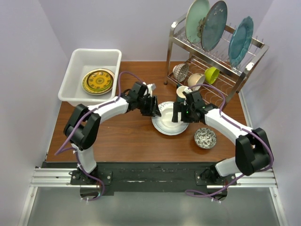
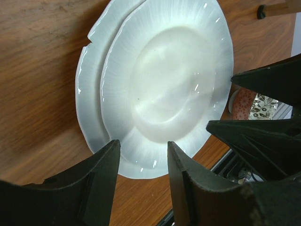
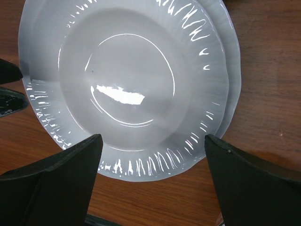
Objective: Place the plates into the plastic bin on the countertop
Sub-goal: Pick up the plate at the center of the board.
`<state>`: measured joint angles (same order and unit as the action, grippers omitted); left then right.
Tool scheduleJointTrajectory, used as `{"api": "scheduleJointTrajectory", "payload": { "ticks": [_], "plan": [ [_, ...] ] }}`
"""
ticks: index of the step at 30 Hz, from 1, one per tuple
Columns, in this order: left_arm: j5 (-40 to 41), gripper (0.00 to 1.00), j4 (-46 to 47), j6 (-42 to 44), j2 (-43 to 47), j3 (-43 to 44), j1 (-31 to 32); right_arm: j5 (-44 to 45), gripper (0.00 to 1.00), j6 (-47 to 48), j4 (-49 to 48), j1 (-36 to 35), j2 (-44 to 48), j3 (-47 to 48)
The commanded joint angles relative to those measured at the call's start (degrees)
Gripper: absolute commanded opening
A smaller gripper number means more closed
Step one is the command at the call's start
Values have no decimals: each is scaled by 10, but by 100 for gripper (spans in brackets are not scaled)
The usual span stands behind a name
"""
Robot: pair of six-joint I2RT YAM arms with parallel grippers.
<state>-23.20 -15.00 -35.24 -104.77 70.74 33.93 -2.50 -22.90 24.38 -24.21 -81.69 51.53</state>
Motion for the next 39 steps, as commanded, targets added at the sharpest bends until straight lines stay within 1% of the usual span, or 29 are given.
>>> {"api": "scheduleJointTrajectory", "payload": {
  "ticks": [1,14,23,34,38,39],
  "plan": [
    [-8,49,23,-10,-16,-7,3,3,94,11,3,9,12,-9],
    [-6,48,37,-11,-39,-20,6,-13,94,12,-4,24,7,-14],
    [51,48,1,-2,-24,-13,6,-23,94,9,-11,24,1,-20],
    [13,48,42,-16,-64,-29,8,-15,93,9,-19,30,5,-37],
    [11,47,44,-15,-75,-29,10,-45,94,-2,-44,45,16,-59],
    [11,47,45,-14,-79,-29,10,-57,94,-7,-66,50,21,-74]
  ]
}}
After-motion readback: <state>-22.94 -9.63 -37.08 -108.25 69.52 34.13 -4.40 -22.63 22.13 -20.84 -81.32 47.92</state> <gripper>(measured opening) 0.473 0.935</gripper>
